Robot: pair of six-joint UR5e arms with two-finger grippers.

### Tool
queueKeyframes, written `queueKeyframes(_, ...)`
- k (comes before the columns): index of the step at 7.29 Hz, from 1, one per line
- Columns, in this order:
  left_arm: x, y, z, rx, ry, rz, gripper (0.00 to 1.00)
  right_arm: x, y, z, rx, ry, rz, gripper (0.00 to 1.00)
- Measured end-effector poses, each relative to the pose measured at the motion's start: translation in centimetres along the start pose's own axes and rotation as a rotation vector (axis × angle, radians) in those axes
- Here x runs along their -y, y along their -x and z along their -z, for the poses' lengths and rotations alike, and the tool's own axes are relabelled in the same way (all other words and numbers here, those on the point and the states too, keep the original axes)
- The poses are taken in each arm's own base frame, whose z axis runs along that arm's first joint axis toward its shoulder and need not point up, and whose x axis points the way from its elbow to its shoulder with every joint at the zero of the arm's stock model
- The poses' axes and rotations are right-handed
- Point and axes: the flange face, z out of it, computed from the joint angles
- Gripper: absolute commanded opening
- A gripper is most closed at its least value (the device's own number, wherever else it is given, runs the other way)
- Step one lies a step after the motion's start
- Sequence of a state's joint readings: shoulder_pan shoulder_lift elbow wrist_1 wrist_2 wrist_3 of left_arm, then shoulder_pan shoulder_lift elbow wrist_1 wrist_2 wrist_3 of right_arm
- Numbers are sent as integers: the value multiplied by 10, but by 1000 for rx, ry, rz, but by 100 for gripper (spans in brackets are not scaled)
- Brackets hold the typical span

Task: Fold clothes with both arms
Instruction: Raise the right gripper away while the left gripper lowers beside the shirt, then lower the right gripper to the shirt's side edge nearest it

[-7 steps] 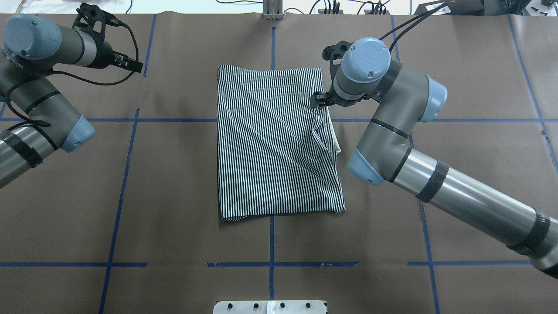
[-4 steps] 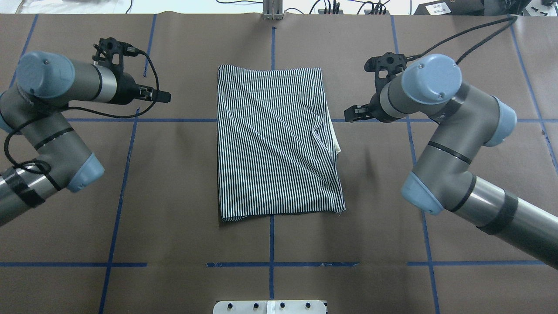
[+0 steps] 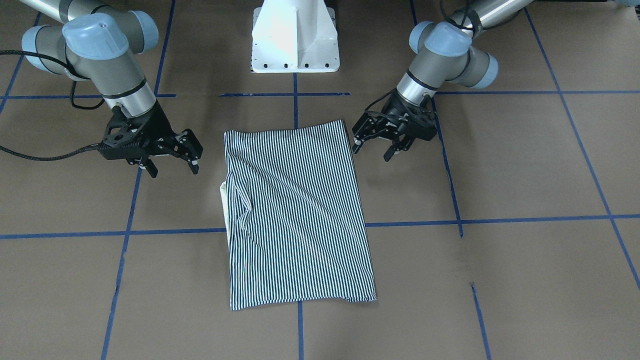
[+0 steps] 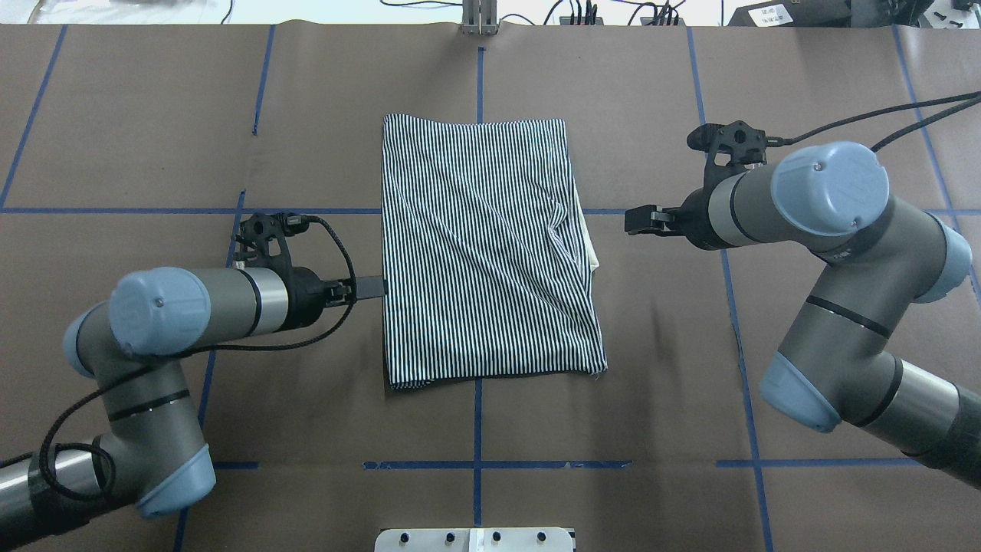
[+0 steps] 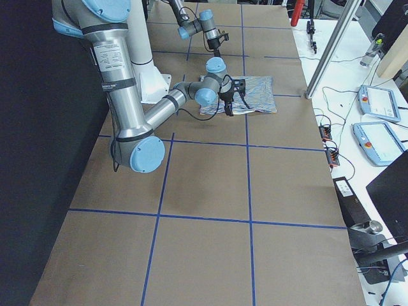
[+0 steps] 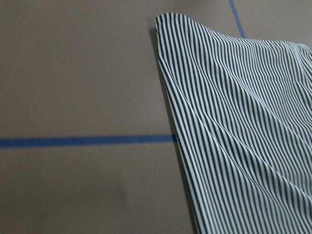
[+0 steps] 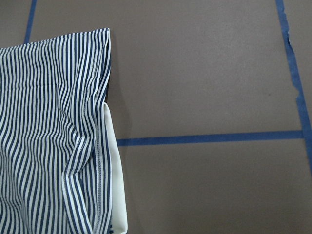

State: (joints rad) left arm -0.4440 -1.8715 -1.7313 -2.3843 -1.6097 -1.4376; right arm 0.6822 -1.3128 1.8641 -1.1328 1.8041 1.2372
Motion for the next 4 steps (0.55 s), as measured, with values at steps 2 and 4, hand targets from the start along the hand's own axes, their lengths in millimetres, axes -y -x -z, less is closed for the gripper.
queueKeyframes(2,-44,-11,-12,35,-8,94,58,-17,-11,1,70,-14,-83,100)
queueKeyframes(4,-71,-23,-23,78,-19,225,33,-22,-9,0,82,-18,-101,100)
